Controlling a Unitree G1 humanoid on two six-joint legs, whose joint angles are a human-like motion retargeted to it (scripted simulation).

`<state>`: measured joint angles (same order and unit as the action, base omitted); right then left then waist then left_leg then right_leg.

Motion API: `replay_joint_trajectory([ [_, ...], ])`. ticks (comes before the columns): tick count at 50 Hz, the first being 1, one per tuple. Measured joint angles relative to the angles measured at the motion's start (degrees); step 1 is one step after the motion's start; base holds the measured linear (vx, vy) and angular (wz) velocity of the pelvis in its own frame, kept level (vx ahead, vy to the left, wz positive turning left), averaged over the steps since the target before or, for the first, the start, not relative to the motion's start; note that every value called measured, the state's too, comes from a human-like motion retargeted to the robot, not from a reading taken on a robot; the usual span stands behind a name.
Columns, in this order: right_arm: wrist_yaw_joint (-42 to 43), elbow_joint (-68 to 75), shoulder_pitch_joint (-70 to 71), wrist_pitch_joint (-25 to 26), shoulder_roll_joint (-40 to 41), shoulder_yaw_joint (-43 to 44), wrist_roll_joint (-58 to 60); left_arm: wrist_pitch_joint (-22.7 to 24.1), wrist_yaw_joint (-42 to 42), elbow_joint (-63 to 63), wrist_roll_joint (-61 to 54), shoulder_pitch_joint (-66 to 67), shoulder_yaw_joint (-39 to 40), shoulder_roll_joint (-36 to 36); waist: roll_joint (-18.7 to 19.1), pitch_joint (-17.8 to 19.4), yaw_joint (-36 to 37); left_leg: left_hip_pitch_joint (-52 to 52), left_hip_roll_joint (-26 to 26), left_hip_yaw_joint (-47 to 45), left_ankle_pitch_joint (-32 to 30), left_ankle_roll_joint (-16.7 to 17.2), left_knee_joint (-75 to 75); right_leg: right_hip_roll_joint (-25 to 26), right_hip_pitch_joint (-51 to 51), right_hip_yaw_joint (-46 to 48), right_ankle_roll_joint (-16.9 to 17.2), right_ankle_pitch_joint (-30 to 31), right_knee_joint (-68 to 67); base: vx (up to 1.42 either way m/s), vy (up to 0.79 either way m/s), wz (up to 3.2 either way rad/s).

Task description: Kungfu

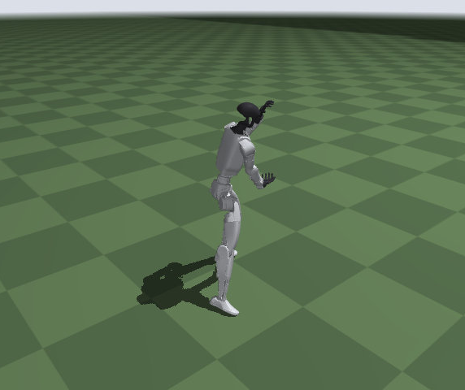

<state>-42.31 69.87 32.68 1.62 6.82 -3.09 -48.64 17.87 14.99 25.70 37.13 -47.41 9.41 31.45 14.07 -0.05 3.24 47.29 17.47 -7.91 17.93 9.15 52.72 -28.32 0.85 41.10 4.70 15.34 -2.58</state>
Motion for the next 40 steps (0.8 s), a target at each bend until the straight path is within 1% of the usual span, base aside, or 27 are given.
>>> replay_joint_trajectory([
  [4, 3.81, -1.4, -1.29, -2.0, 2.26, -1.68, -6.92, 1.04, 4.18, -2.63, -0.46, 3.57, 1.64, 0.96, -0.01, 0.97, -3.13, 0.22, 0.88, 1.82, -0.89, 0.15, -1.22, 1.81, 2.47, -4.38, -3.62, -0.53, -2.92, -0.01, -0.11, -0.1],
  [5, 4.93, -2.22, -1.85, -2.46, 2.58, -2.22, -7.98, 1.17, 5.37, -3.21, -0.56, 4.76, 2.22, 1.31, -0.08, 1.19, -3.84, 0.17, 1.21, 2.18, -1.24, 0.27, -1.67, 2.3, 2.94, -5.32, -4.11, -0.85, -3.53, -0.08, -0.19, -0.12],
  [7, 6.64, -5.04, -3.0, -3.4, 2.45, -3.69, -7.99, 1.25, 8.02, -4.59, -0.21, 8.13, 3.93, 1.84, -0.6, 1.31, -4.63, -0.27, 1.83, 2.37, -2.05, 0.56, -2.67, 2.79, 3.94, -7.0, -3.77, -1.69, -4.68, -0.12, -0.24, -0.2],
  [10, 8.89, -11.65, -4.19, -5.02, 1.47, -5.45, -6.24, 1.42, 12.13, -7.74, 0.01, 15.59, 8.53, 1.18, -1.33, 1.17, -5.14, -1.66, 2.88, 2.2, -3.59, 1.19, -4.78, 3.03, 5.26, -8.09, -1.93, -3.43, -6.04, -0.19, -0.32, -0.35],
  [12, 10.47, -17.86, -4.08, -6.16, 0.07, -6.17, -5.27, 2.1, 13.78, -11.39, -0.44, 22.03, 13.0, -1.52, -1.77, 1.01, -5.64, -3.26, 3.73, 1.78, -4.93, 1.75, -6.85, 3.18, 5.94, -8.42, 0.05, -4.87, -6.59, -0.15, -0.28, -0.47],
  [15, 12.25, -30.25, -3.36, -8.5, -4.0, -6.85, -4.37, 3.48, 13.4, -19.93, -3.07, 31.84, 20.5, -8.85, -2.2, 0.68, -6.67, -6.7, 5.35, 0.71, -7.59, 2.94, -11.15, 3.52, 6.46, -8.22, 3.78, -7.3, -7.16, -0.26, -0.45, -0.52],
  [18, 13.28, -45.36, -1.69, -10.25, -11.02, -5.49, -4.34, 2.79, 10.94, -31.79, -11.29, 40.45, 25.87, -17.64, -2.46, 0.28, -7.89, -11.2, 8.01, -0.44, -11.6, 4.71, -17.16, 4.93, 7.17, -8.54, 5.84, -10.56, -8.51, -0.21, -0.49, -0.65],
  [20, 15.09, -56.0, 0.12, -12.63, -16.6, -3.6, -4.52, 1.94, 8.01, -40.3, -20.1, 45.14, 28.11, -22.83, -3.06, -0.21, -8.81, -14.52, 9.36, -1.36, -15.31, 5.85, -22.11, 5.46, 9.27, -10.18, 6.4, -12.71, -11.18, -0.39, -0.76, -0.79],
  [21, 16.38, -61.07, 1.19, -14.31, -19.8, -1.99, -4.18, 2.05, 5.4, -44.87, -26.26, 47.22, 28.85, -25.15, -3.79, -0.6, -9.46, -16.15, 9.03, -2.03, -17.53, 5.85, -24.9, 4.79, 11.52, -11.5, 6.09, -14.08, -13.78, -0.4, -0.74, -0.72],
  [23, 19.88, -70.36, 3.23, -17.75, -26.3, 1.63, -2.8, 0.7, -1.01, -53.53, -41.53, 51.36, 29.72, -28.71, -5.32, -1.13, -11.19, -19.43, 8.75, -2.59, -21.79, 5.85, -30.18, 4.36, 16.29, -15.46, 5.76, -17.16, -19.54, -0.2, -0.53, -0.64],
  [25, 24.94, -78.3, 4.47, -21.6, -32.82, 6.22, -0.51, -0.84, -8.57, -61.82, -58.42, 55.69, 28.92, -30.39, -6.52, -1.42, -13.42, -22.67, 9.88, -2.98, -25.24, 5.85, -34.63, 5.68, 19.66, -18.23, 5.8, -20.86, -24.18, -0.25, -0.81, -0.58],
  [28, 34.72, -87.86, 3.59, -27.62, -42.87, 16.28, 2.49, 1.98, -19.06, -76.24, -81.63, 56.63, 24.34, -31.48, -7.73, -3.15, -16.21, -24.92, 12.44, -4.67, -28.75, 5.85, -39.38, 6.19, 23.27, -15.69, 4.0, -26.77, -31.09, -0.24, -0.86, -0.41],
  [30, 41.23, -94.92, 0.13, -31.43, -49.21, 24.99, 3.52, 4.12, -25.17, -85.39, -92.59, 53.51, 20.9, -31.58, -7.75, -3.49, -18.05, -25.87, 14.65, -4.9, -30.04, 5.85, -42.07, 7.13, 24.98, -13.69, 2.78, -30.2, -35.58, -0.22, -0.8, -0.19],
  [32, 46.08, -101.09, -4.0, -35.15, -53.75, 34.36, 5.87, 4.6, -30.51, -93.81, -96.7, 48.73, 18.5, -31.98, -7.36, -2.63, -19.42, -27.42, 18.16, -5.57, -30.86, 5.74, -44.27, 10.08, 25.92, -13.15, 1.22, -33.31, -38.99, -0.23, -0.63, -0.39],
  [34, 50.09, -105.22, -7.78, -37.19, -56.56, 43.99, 11.47, 2.93, -36.71, -97.52, -102.91, 45.18, 13.58, -31.74, -7.33, -1.65, -21.1, -29.05, 20.66, -7.88, -31.57, 4.96, -46.2, 12.0, 26.83, -12.5, -0.26, -35.6, -41.62, -0.35, -0.67, -0.43],
  [35, 52.36, -106.6, -9.28, -37.33, -57.56, 48.08, 15.47, 1.63, -40.28, -97.61, -107.35, 44.16, 9.75, -31.0, -7.55, -1.26, -22.23, -29.9, 21.17, -9.72, -32.05, 4.47, -47.34, 12.16, 27.48, -12.29, -0.74, -36.5, -42.9, -0.31, -0.51, -0.23],
  [37, 59.9, -108.47, -12.46, -35.75, -58.99, 52.98, 25.64, 0.7, -45.16, -96.16, -108.05, 42.54, 8.17, -31.49, -7.82, -0.83, -24.9, -31.22, 21.69, -13.08, -32.77, 3.64, -49.16, 11.85, 28.47, -11.88, -1.37, -37.95, -45.14, -0.2, -0.28, -0.07],
  [40, 73.03, -109.92, -16.84, -33.72, -61.94, 56.8, 39.99, 0.65, -45.83, -94.26, -103.84, 40.45, 7.13, -31.36, -6.91, -0.24, -28.83, -31.84, 21.67, -14.46, -33.27, 2.64, -50.35, 11.73, 30.17, -12.26, -2.07, -39.34, -47.54, -0.19, -0.16, -0.06],
])
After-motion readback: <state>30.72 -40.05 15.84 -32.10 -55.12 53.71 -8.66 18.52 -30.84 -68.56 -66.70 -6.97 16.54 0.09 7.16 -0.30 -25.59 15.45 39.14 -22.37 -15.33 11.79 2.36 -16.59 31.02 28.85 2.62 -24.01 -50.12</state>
